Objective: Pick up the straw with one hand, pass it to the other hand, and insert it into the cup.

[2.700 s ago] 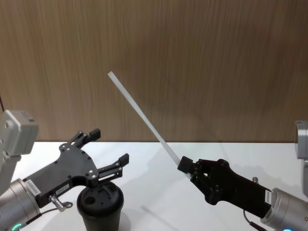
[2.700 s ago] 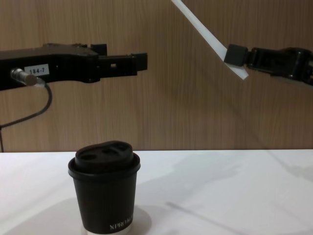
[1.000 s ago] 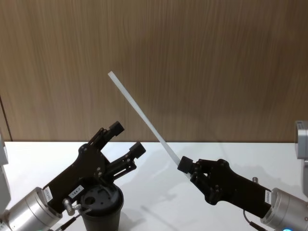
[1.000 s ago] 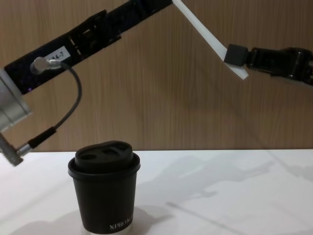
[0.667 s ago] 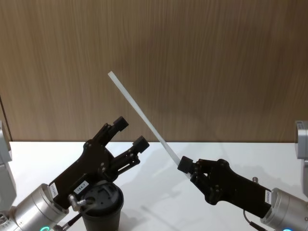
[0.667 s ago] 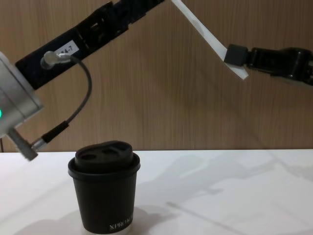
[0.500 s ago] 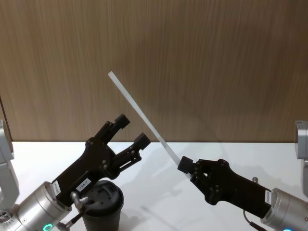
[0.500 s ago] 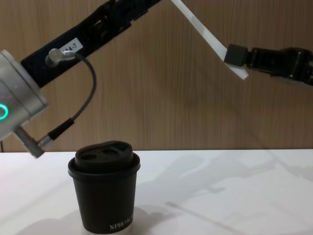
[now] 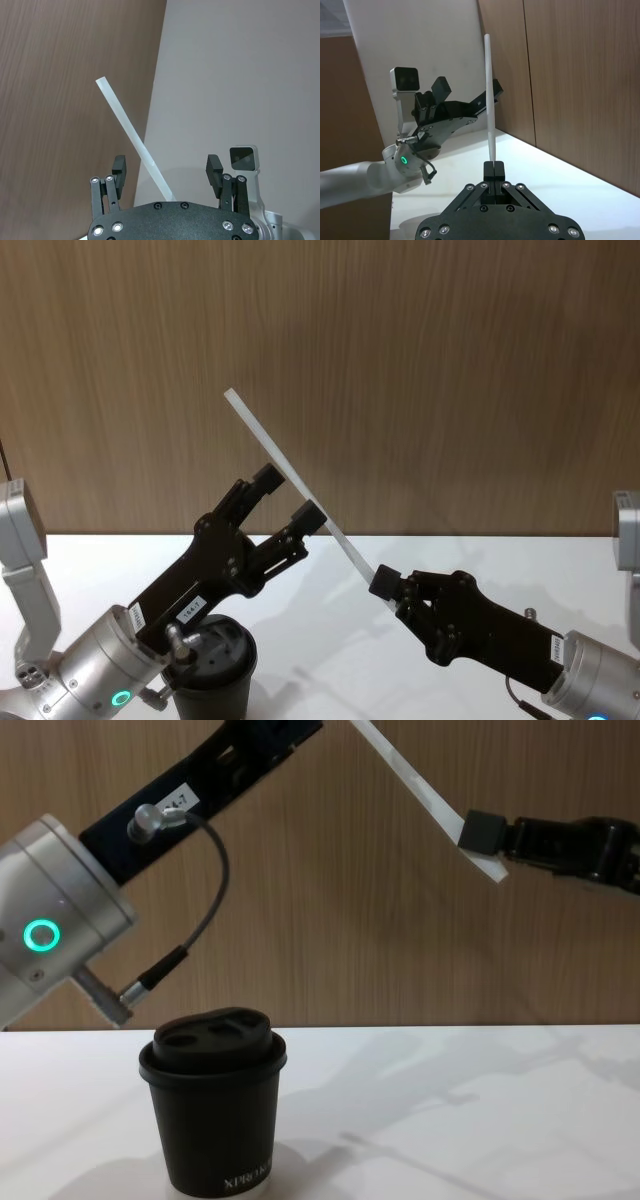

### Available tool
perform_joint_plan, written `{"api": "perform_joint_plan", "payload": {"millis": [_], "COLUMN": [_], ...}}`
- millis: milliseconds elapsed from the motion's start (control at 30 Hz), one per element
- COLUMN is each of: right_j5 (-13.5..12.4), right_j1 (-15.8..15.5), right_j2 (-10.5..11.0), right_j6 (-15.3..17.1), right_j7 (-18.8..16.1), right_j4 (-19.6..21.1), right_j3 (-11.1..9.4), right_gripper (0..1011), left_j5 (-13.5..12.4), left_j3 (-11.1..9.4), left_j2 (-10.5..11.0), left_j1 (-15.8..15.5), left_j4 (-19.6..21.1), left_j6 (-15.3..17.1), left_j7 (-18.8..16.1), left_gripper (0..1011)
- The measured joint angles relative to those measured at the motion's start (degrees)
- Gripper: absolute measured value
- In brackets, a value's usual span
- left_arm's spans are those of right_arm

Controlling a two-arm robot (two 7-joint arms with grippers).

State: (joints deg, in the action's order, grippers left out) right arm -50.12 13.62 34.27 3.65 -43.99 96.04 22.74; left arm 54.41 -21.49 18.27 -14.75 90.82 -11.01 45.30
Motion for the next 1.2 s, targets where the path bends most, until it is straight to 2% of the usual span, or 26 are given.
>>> {"api": "perform_joint_plan", "payload": {"millis": [800,900,1200], "right_j5": [0.0,0.0,0.0], "right_j1": [0.0,0.0,0.0], "right_j2": [0.0,0.0,0.0], "right_j6": [0.0,0.0,0.0], "right_j7": [0.0,0.0,0.0], "right_j4": [0.0,0.0,0.0], "right_j3": [0.0,0.0,0.0], "right_gripper": [6,6,6], "left_j5": [0.88,0.93,0.96], "left_j3": [-1.55,-1.75,-2.25], "left_j2": [-2.01,-2.21,-2.52], "left_j1": [-2.61,-3.01,-3.95], "left_j4": [-2.76,-3.16,-4.05], "left_j6": [-1.61,-1.62,-1.62], "left_j7": [-1.07,-1.45,-2.51], "left_gripper": [996,946,705]}}
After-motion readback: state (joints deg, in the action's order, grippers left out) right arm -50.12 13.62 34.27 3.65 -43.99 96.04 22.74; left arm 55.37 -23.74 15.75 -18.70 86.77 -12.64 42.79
